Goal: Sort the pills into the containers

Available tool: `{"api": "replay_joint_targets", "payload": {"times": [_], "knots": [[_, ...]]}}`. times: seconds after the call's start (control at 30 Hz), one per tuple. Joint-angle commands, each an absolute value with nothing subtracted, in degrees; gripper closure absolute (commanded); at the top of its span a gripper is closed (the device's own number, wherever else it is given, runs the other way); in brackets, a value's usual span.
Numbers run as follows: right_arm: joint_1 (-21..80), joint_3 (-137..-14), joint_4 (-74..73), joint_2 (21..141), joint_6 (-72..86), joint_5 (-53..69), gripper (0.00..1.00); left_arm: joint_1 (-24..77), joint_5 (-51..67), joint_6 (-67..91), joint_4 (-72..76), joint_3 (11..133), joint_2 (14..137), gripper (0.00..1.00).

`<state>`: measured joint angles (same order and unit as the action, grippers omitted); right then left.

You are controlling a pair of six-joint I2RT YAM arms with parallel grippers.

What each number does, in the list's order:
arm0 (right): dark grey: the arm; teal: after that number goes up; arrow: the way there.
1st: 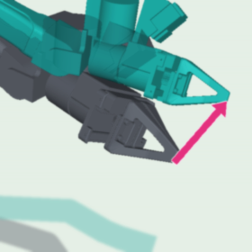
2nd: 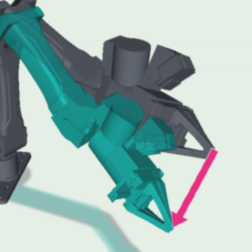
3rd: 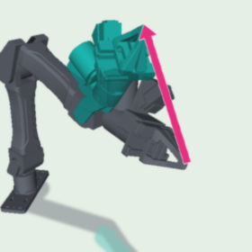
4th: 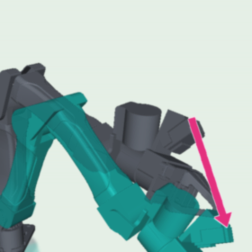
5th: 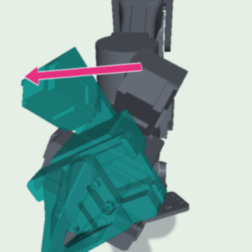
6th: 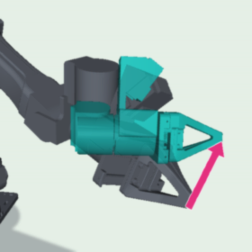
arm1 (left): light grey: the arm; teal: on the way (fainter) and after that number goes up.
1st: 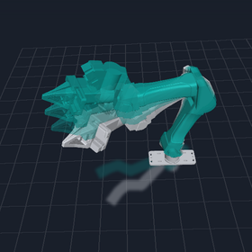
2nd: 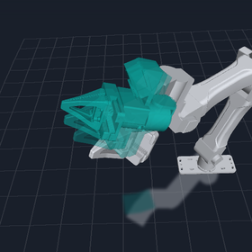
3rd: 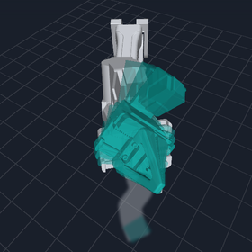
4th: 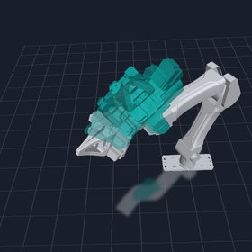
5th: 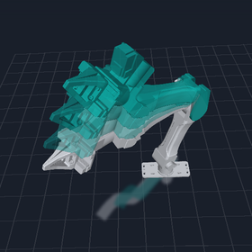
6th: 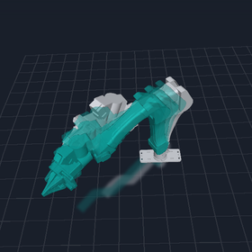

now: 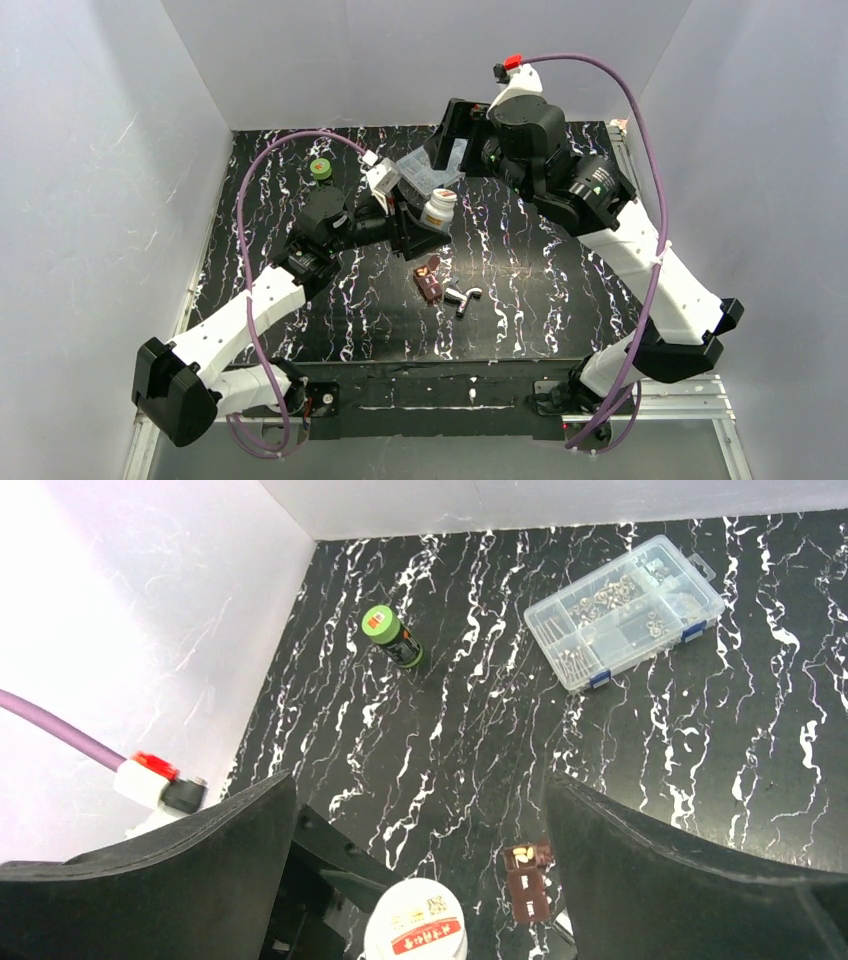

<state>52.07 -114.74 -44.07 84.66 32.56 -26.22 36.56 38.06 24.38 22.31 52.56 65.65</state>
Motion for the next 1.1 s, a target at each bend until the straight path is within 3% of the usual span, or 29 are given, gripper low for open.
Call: {"api": "replay_joint_targets", "payload": {"times": [0.0, 0.27, 0.5, 0.67, 1.07], "knots": [[50.31, -120.67, -45.34, 86.83, 30.35, -25.17, 0.02, 37.72, 39.3, 19.76, 21.31, 50.89, 62.0, 1.0], [50.87, -122.22, -44.39, 90.54, 28.35, -29.02, 0.02, 39.54, 38.1, 23.2, 27.96, 53.28, 61.17, 1.0], [59.94, -105.0, -37.09, 85.07, 31.27, -37.5, 0.0, 39.55, 30.76, 26.39, 33.88, 57.99, 64.57, 1.0], [60.21, -101.46, -38.19, 83.94, 33.79, -36.98, 0.0, 39.55, 30.61, 28.87, 41.09, 57.98, 65.26, 1.0], [58.66, -106.44, -39.64, 83.7, 32.32, -33.7, 0.0, 39.49, 32.66, 28.27, 40.38, 55.89, 62.87, 1.0]]}}
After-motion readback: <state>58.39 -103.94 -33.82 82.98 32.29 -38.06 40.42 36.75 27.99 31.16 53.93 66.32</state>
